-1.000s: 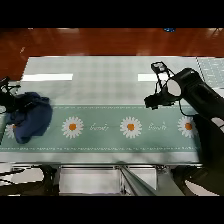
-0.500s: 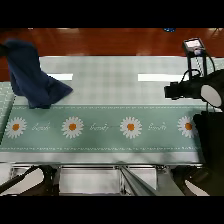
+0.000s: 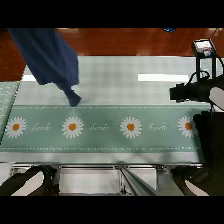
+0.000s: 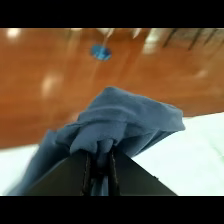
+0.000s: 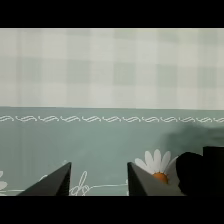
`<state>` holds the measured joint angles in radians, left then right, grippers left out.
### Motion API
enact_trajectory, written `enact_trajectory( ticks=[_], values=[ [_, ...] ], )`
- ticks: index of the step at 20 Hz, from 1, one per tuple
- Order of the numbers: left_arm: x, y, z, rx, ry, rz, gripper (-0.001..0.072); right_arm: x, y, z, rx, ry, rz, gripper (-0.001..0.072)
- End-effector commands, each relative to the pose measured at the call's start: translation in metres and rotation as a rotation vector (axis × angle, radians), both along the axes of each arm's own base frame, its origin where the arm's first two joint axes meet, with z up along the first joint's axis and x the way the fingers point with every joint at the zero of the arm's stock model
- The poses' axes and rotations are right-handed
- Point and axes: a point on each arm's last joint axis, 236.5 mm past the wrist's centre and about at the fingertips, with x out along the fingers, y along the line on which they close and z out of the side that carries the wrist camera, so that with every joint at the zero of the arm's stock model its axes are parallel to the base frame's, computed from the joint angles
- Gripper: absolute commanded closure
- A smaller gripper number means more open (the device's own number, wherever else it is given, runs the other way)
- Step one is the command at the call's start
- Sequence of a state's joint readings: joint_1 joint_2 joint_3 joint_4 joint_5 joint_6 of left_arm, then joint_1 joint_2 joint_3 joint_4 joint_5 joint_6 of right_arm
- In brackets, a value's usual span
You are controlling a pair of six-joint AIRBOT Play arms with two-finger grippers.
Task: Fold the shirts.
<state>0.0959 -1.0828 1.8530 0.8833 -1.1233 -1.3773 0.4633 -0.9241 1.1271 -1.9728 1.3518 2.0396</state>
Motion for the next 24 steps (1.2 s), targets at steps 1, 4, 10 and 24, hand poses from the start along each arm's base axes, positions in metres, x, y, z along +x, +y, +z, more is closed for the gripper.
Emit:
enact_trajectory(
  ticks=[1, 4, 10, 24],
  values=[
    [-0.024, -0.039, 0.026, -0.032, -0.049, -0.096, 0.068, 0.001, 0.009, 0.0, 0.035, -0.006, 0.012, 0.0314],
    [-0.033, -0.084, -0.001, -0.024, 0.036, -0.229, 0.068, 0.004, 0.012, 0.003, 0.052, -0.029, 0.022, 0.0314],
    [-0.041, -0.176, -0.147, 0.008, 0.374, -0.43, 0.068, -0.002, -0.033, 0.06, 0.019, -0.24, -0.116, 0.0314],
    [-0.118, -0.193, -0.408, 0.132, 0.981, -0.456, 0.0202, 0.012, 0.023, 0.029, 0.137, -0.154, 0.046, 0.0311]
  ],
)
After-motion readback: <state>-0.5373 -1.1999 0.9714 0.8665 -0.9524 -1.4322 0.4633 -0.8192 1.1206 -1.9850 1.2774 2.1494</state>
